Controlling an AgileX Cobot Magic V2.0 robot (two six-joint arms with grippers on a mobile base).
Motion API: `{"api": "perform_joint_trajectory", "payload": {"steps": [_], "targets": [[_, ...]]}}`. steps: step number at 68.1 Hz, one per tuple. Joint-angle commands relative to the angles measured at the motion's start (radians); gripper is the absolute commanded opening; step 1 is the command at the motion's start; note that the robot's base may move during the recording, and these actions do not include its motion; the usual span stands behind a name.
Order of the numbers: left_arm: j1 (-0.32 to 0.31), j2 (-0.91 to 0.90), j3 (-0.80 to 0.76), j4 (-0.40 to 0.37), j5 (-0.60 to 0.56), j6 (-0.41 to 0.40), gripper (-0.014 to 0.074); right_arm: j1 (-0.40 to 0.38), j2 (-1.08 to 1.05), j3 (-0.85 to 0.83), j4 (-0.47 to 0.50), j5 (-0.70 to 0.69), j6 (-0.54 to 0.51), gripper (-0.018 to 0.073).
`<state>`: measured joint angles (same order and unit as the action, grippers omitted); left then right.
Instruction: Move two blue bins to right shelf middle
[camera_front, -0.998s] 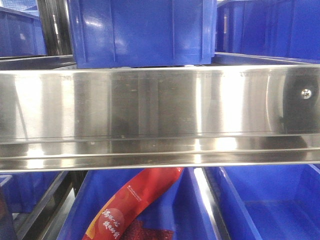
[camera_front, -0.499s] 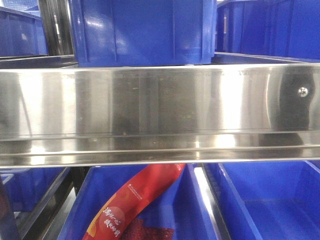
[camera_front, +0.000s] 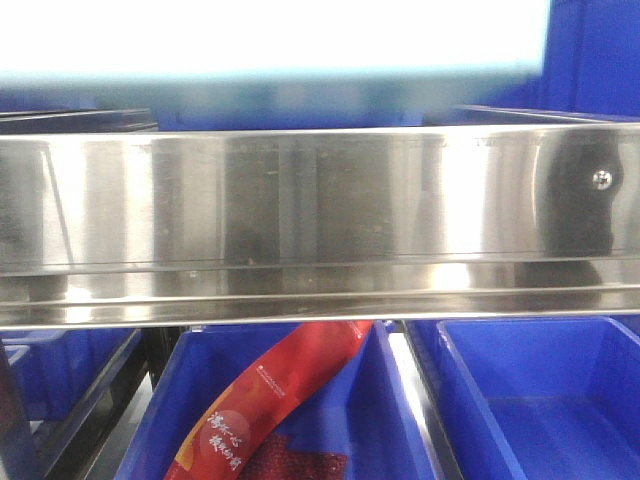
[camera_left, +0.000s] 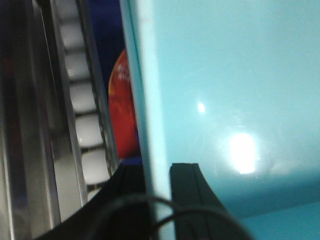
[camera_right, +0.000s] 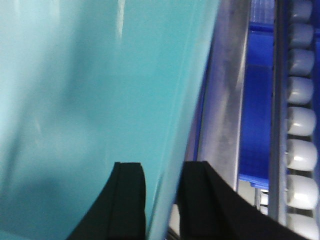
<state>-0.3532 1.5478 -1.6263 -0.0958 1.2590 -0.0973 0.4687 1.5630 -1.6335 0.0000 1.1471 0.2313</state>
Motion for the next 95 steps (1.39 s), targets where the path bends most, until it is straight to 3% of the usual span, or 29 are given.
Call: {"api": "perform_joint_trajectory", "payload": {"steps": [1,11,17,24,38,42,46,63,69,76,83,87,93,95], "targets": [[-0.009,-0.025,0.032,-0.031,-0.038,0.015,-0.0111,-0.006,-0.008,0.036,-0.049,-0.099,0.014,-0.0155],[-0.009,-0.025,0.053,-0.031,-0.049,0.015,-0.0102,-0.006,0.003,0.063,-0.049,-0.131,0.014,-0.0155],[-0.009,-0.025,0.053,-0.031,-0.051,0.015,-0.0039,-0.006,0.009,0.064,-0.049,-0.133,0.014,-0.0122],[-0.009,-0.025,0.053,-0.031,-0.051,0.015,0.0123,-0.006,0.011,0.064,-0.049,-0.133,0.014,0.0041],[-0.009,-0.025,0.053,-0.031,-0.062,0.015,0.0490,-0.006,0.011,0.064,-0.049,-0.128,0.014,0.0506],[-0.009,-0.030,0.053,-0.031,-0.066,0.015,0.0568,-0.006,0.008,0.062,-0.049,-0.123,0.014,0.0578],[-0.009,-0.037,0.053,-0.031,-0.075,0.015,0.0614,-0.006,0.006,0.052,-0.049,-0.113,0.014,0.0567],[-0.009,-0.126,0.016,-0.031,-0.137,0.015,0.0610,-0.006,-0.057,0.029,-0.049,-0.137,0.014,0.0481],[-0.009,-0.176,0.007,-0.029,-0.179,0.015,0.0597,-0.006,-0.103,0.029,-0.049,-0.160,0.014,0.0370],[-0.009,-0.238,0.007,-0.011,-0.219,0.015,0.0526,-0.006,-0.152,0.029,-0.069,-0.165,0.014,0.0170],[-0.009,-0.294,0.007,0.023,-0.233,0.015,0.0327,-0.006,-0.205,0.029,-0.106,-0.169,0.014,-0.0062],[-0.009,-0.332,0.014,0.047,-0.235,0.015,0.0156,-0.006,-0.233,0.031,-0.127,-0.164,0.014,-0.0167],[-0.009,-0.397,0.060,0.083,-0.274,0.015,-0.0077,-0.006,-0.268,0.034,-0.163,-0.146,0.014,-0.0162],[-0.009,-0.417,0.087,0.096,-0.291,0.015,-0.0110,-0.006,-0.278,0.039,-0.171,-0.144,0.014,-0.0162]]}}
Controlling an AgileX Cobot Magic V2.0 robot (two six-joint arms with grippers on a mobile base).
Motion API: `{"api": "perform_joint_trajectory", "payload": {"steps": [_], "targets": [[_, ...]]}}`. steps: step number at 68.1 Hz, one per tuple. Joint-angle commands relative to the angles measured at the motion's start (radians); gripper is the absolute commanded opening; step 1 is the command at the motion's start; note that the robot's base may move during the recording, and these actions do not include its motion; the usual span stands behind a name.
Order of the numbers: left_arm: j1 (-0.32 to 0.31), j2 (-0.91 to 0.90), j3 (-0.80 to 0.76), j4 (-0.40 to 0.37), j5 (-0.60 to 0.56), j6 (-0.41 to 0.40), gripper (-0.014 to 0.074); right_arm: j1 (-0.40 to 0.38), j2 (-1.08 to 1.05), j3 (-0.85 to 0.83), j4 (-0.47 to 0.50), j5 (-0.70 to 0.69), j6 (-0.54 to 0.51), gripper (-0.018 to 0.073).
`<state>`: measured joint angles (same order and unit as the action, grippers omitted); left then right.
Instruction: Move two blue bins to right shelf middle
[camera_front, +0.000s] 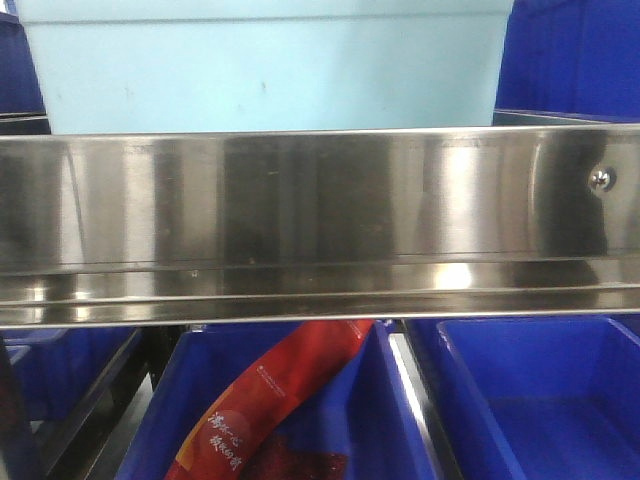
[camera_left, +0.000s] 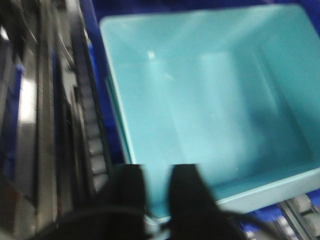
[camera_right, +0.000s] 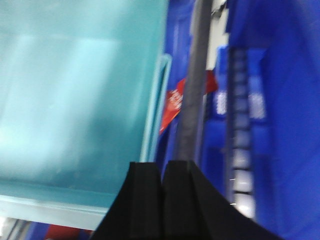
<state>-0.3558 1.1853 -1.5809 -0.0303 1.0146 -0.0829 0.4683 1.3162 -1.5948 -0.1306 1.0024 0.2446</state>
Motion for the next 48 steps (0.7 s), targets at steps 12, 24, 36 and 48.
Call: {"api": "perform_joint_trajectory", "payload": {"steps": [12,24,36,48], "targets": [[-0.006,-0.220,0.233,0.049,-0.177,-0.007,-0.0111,-0.005,-0.135,0.133,-0.059,-0.067,0.001,-0.0162],[-0.006,-0.413,0.476,0.053,-0.355,-0.019,-0.0111,-0.005,-0.297,0.408,-0.059,-0.248,0.001,-0.0162],[-0.006,-0.607,0.702,0.055,-0.484,-0.019,-0.0111,-0.005,-0.478,0.698,-0.059,-0.455,0.001,-0.0162],[-0.006,-0.785,0.883,0.055,-0.557,-0.019,-0.0111,-0.005,-0.653,0.943,-0.059,-0.612,0.001,-0.0162]]}}
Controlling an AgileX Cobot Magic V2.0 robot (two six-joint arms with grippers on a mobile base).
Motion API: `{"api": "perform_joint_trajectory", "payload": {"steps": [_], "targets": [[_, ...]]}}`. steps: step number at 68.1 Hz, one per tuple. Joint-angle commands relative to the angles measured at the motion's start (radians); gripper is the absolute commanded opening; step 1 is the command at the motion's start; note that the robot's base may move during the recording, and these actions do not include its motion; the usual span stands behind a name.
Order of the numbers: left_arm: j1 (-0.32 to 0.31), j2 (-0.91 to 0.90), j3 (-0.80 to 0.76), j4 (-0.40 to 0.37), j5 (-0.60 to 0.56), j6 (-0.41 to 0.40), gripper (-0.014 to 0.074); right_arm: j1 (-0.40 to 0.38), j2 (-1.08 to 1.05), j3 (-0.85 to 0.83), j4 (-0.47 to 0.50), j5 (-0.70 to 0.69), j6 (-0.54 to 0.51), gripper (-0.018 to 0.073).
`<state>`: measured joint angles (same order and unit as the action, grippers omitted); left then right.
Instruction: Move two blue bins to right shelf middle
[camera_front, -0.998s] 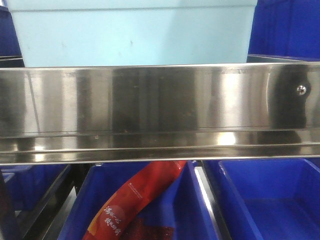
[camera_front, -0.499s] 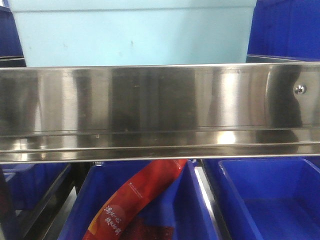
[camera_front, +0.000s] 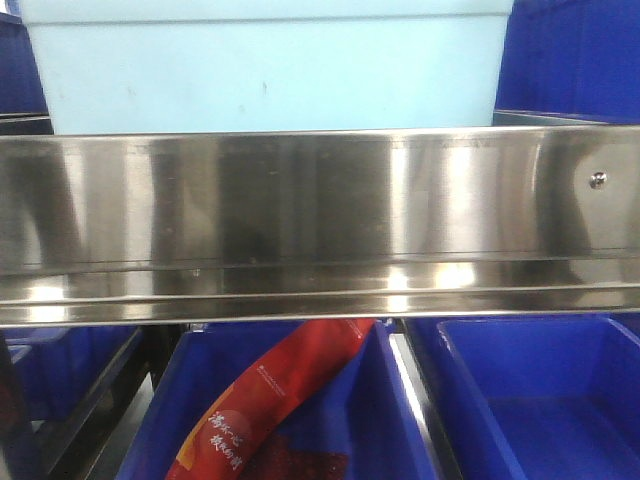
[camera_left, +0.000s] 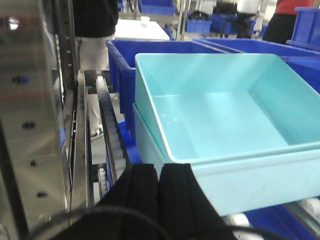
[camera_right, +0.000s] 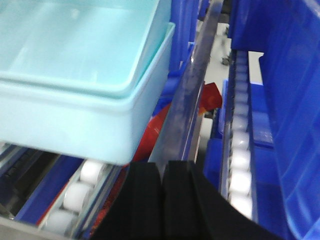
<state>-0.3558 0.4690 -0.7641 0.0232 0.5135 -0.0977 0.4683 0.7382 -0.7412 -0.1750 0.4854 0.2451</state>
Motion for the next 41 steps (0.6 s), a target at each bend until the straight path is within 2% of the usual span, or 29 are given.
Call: {"api": "perform_joint_trajectory", "payload": {"steps": [1,21,41], "targets": [[-0.006,-0.087,0.078,0.002,-0.060,-0.004,-0.0111,-0.005,-0.088,0.106,-0.014,-0.106,0.000,-0.0162],[-0.006,-0.277,0.255,-0.001,-0.091,-0.006,-0.0111,-0.005,-0.331,0.342,-0.014,-0.278,0.000,-0.0162],[-0.006,-0.288,0.263,-0.001,-0.083,-0.006,-0.0111,-0.005,-0.363,0.358,-0.014,-0.293,0.000,-0.0162]]}}
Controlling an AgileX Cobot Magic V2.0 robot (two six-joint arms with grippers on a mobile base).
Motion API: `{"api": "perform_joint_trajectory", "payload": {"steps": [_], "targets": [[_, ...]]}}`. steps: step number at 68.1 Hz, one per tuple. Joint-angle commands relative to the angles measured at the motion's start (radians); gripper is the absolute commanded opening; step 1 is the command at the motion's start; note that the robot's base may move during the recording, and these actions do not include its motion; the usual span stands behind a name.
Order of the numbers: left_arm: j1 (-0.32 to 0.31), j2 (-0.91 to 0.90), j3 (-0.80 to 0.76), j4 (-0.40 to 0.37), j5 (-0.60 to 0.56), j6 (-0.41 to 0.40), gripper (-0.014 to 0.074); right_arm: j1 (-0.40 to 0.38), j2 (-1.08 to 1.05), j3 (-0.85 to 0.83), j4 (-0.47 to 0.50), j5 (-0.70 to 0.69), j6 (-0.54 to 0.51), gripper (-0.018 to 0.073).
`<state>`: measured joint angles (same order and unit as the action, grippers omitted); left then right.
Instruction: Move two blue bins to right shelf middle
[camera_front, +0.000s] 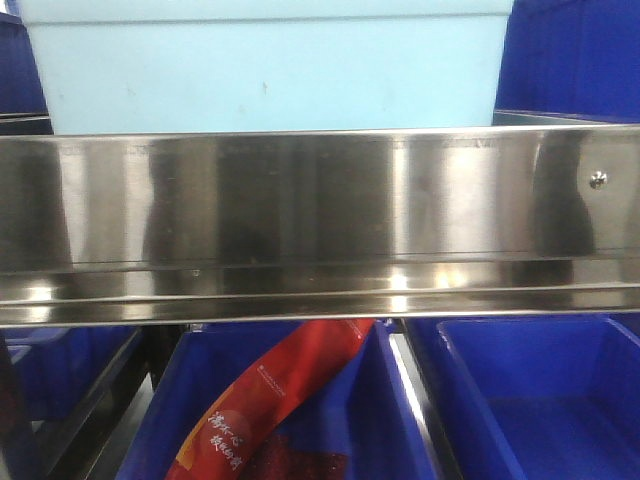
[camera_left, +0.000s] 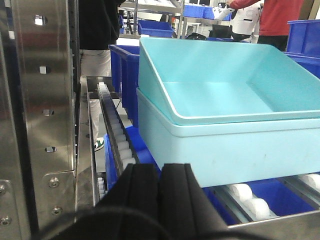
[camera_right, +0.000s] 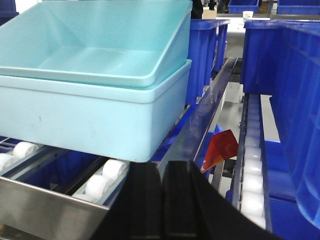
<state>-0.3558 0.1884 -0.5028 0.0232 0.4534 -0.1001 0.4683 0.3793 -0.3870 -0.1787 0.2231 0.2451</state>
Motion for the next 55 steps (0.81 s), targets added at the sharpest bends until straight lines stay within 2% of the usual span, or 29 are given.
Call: {"api": "perform_joint_trajectory", "payload": {"steps": [1,42,45,49,55], "targets": [[-0.006,-0.007,0.002,-0.001,-0.023,-0.004,-0.0111,-0.005,-0.005,0.003,-0.011,-0.030,0.000,-0.0162],[-0.004,-0.008,0.002,-0.001,-0.023,-0.004,-0.0111,-0.005,-0.005,0.003,-0.011,-0.030,0.000,-0.0162],[0.008,-0.012,0.002,0.015,-0.026,0.002,-0.0111,-0.005,-0.005,0.003,-0.011,-0.030,0.000,-0.0162],[0.044,-0.021,0.002,0.009,-0.036,0.054,-0.0111,-0.005,-0.005,0.003,-0.011,-0.030,0.000,-0.0162],[0.132,-0.046,0.019,-0.023,-0.046,0.151,-0.0111,-0.005,-0.005,0.003,-0.011,-0.030,0.000,-0.0162]]}}
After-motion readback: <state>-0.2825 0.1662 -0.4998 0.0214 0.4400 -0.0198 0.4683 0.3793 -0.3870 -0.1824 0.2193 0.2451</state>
